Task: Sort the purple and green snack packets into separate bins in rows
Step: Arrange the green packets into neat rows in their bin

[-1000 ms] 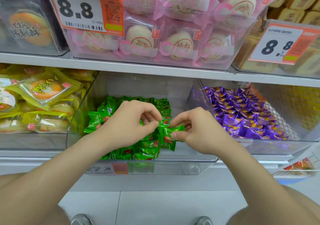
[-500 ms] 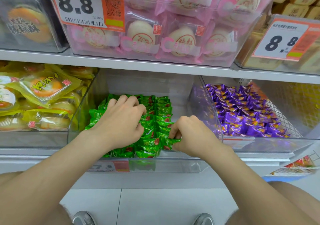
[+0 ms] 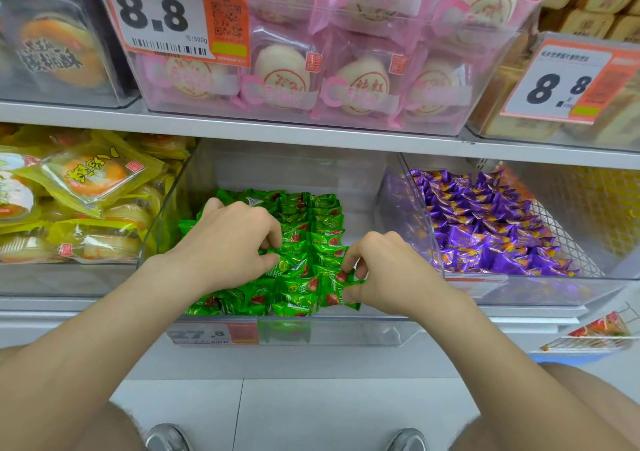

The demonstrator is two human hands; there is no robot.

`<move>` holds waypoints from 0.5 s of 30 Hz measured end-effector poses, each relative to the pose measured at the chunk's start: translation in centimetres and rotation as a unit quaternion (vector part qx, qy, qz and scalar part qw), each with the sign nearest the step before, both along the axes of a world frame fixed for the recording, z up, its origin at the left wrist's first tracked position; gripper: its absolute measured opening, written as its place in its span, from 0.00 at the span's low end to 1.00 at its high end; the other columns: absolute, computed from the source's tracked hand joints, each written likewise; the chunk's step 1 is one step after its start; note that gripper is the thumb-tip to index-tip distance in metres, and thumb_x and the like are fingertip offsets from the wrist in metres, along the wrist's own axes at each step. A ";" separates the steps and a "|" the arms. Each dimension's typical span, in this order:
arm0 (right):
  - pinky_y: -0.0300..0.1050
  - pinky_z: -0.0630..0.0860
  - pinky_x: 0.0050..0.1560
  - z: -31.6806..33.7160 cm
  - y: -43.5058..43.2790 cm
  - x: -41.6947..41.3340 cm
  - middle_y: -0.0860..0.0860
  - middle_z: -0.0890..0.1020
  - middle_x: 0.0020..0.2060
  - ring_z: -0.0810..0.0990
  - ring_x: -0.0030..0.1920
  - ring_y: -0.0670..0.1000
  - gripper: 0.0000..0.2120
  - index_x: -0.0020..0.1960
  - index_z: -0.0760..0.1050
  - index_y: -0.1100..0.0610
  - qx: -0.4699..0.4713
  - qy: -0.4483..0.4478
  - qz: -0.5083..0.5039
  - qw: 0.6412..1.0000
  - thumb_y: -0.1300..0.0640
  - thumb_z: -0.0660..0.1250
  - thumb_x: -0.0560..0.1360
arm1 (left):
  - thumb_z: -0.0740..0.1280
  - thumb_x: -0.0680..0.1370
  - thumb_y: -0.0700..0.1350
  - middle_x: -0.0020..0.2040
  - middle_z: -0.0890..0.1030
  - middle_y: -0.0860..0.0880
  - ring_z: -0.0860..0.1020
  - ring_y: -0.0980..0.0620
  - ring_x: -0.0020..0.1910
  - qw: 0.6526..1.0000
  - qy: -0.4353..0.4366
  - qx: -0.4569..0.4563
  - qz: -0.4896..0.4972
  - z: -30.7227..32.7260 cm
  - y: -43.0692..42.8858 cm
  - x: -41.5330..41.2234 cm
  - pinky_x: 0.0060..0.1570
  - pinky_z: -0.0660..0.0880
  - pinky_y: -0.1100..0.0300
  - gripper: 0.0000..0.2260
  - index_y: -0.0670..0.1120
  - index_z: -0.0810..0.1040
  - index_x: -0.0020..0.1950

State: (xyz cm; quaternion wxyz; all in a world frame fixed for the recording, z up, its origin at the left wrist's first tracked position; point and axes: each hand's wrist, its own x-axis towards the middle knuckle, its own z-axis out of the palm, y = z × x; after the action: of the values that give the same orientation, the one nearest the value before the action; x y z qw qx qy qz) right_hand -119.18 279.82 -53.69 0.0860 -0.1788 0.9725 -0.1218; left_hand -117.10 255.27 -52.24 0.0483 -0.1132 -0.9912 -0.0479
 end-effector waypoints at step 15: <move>0.42 0.82 0.52 2.0 -1.7 1.2 0.44 0.85 0.45 0.85 0.44 0.45 0.18 0.65 0.80 0.44 -0.323 -0.007 0.002 0.946 0.55 0.72 0.77 | 0.76 0.77 0.44 0.37 0.86 0.52 0.86 0.56 0.38 0.926 -0.042 0.373 0.024 1.8 1.0 0.2 0.45 0.81 0.57 0.05 0.51 0.82 0.43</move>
State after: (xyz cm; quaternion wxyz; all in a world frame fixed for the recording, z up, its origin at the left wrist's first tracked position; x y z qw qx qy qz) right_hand -117.99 278.15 -51.66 0.0303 -0.1983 0.8799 -0.4307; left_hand -116.90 256.26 -50.44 0.0465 -0.0606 -0.9052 -0.4180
